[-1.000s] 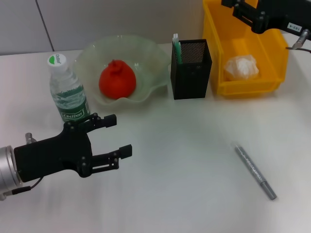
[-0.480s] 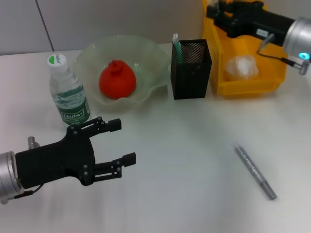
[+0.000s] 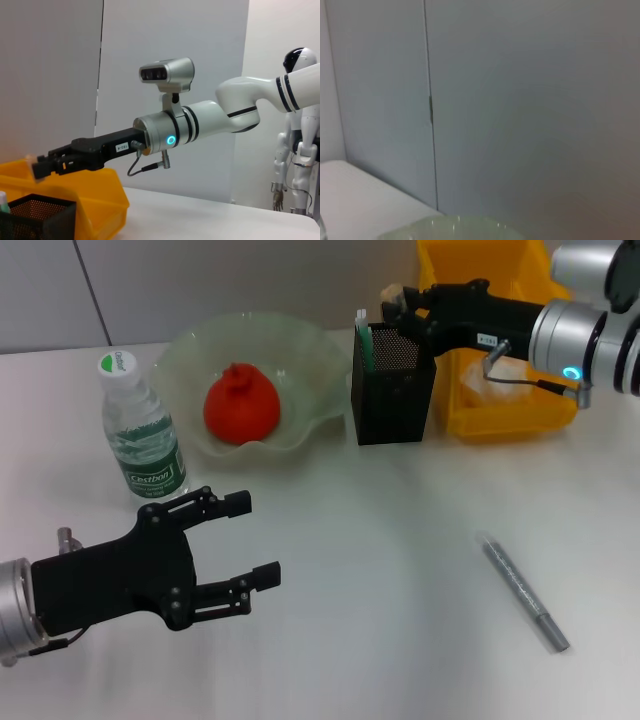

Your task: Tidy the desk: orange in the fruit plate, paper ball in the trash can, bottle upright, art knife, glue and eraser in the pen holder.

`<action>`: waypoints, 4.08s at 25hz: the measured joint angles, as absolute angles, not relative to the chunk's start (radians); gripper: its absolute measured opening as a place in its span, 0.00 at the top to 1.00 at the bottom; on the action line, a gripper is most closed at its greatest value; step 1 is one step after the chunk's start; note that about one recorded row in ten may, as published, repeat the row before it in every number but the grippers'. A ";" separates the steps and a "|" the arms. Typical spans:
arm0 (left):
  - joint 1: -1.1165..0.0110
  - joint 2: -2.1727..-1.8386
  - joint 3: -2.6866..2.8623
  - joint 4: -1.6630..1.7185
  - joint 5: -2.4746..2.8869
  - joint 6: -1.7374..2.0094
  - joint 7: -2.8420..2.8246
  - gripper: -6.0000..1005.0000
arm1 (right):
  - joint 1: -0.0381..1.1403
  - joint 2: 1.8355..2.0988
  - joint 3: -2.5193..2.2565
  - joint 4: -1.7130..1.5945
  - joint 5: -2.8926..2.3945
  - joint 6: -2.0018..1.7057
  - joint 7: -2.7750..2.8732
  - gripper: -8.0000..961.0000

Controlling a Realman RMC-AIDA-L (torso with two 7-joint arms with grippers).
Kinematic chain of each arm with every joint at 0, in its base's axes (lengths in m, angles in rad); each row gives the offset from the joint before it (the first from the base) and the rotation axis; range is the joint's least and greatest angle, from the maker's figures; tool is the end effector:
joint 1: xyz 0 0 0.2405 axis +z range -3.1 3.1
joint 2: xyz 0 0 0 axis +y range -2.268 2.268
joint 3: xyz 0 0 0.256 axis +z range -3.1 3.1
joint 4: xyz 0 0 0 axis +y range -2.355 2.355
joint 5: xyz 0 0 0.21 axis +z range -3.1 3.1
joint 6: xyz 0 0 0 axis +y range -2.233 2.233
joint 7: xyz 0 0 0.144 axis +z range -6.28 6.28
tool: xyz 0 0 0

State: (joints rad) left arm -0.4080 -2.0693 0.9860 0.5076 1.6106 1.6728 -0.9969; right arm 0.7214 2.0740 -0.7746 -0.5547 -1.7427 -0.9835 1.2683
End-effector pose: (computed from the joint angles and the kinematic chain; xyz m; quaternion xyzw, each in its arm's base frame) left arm -0.2545 0.2778 -0.0260 -0.9271 -0.0900 -0.3496 0.1003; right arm 0.2244 0.4357 0.0053 -0.8900 0.1935 0.2269 0.3450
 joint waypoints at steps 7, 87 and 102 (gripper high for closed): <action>-0.408 -2.070 0.979 0.508 1.611 1.674 -0.997 0.17 | 0.710 2.074 -0.774 -0.555 -1.739 -0.978 1.293 0.61; -0.417 -2.066 0.986 0.518 1.604 1.706 -0.959 0.17 | 0.889 2.075 -1.064 -1.110 -2.879 -1.893 2.778 0.18; -0.427 -2.066 0.986 0.512 1.606 1.706 -0.959 0.17 | 0.892 2.080 -1.164 -0.952 -2.871 -1.724 2.773 0.18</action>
State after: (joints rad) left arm -0.4267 -2.0662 0.9863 0.5119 1.6061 1.7057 -0.9588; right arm 0.8923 2.0800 -1.1644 -0.9519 -2.8711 -1.7237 2.7731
